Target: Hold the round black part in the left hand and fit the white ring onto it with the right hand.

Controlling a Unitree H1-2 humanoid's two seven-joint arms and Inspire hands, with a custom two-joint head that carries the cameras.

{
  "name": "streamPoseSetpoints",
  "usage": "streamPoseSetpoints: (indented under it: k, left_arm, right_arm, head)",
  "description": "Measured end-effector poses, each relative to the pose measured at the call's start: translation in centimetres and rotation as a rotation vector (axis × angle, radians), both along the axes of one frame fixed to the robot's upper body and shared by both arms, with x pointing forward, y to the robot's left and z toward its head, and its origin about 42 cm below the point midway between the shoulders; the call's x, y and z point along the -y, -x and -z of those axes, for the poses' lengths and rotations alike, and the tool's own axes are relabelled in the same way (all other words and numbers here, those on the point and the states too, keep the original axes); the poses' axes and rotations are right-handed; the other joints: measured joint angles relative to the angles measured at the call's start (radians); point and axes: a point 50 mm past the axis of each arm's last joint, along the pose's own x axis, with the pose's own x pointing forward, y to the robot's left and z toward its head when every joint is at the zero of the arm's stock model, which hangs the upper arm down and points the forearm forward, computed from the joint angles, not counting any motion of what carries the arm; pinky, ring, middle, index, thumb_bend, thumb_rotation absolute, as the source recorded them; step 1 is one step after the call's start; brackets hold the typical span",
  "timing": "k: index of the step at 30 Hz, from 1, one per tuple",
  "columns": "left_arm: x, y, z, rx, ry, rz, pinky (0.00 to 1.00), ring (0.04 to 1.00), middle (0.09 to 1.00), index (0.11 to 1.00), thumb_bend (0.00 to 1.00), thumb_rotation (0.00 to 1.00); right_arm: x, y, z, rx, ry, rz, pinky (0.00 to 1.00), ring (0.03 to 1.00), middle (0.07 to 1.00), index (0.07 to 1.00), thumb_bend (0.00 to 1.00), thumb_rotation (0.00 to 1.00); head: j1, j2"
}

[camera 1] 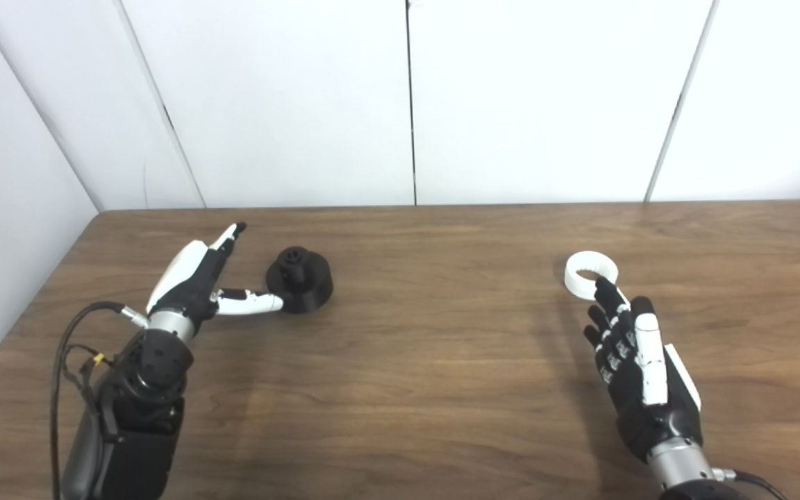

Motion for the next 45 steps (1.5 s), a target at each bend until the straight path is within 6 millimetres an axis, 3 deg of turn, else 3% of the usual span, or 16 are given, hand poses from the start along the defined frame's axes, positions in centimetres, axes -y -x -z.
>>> streamPoseSetpoints:
  k: [6,12,45]
  left_arm:
    - [-0.1,-0.9,0.5,-0.071,-0.028,0.039,1.00,1.000,1.000,0.975,1.00,0.30]
    - [-0.4,-2.5,-0.4,-0.099,-0.069,0.067,1.00,1.000,1.000,0.976,1.00,0.32]
    - [0.0,-4.4,-0.5,-0.173,-0.116,0.123,1.00,1.000,1.000,0.966,1.00,0.28]
  right_arm:
    - [-0.1,0.0,0.0,-0.001,-0.002,0.001,1.00,0.991,0.985,0.943,0.49,1.00]
    - [-0.1,0.0,0.0,-0.001,-0.001,0.003,1.00,0.989,0.982,0.941,0.50,1.00]
    - [0.1,0.1,0.0,0.001,0.003,0.031,1.00,0.983,0.982,0.938,0.51,1.00]
  head:
    - [-0.006,-0.002]
    - [-0.008,0.000]
    - [-0.017,0.005]
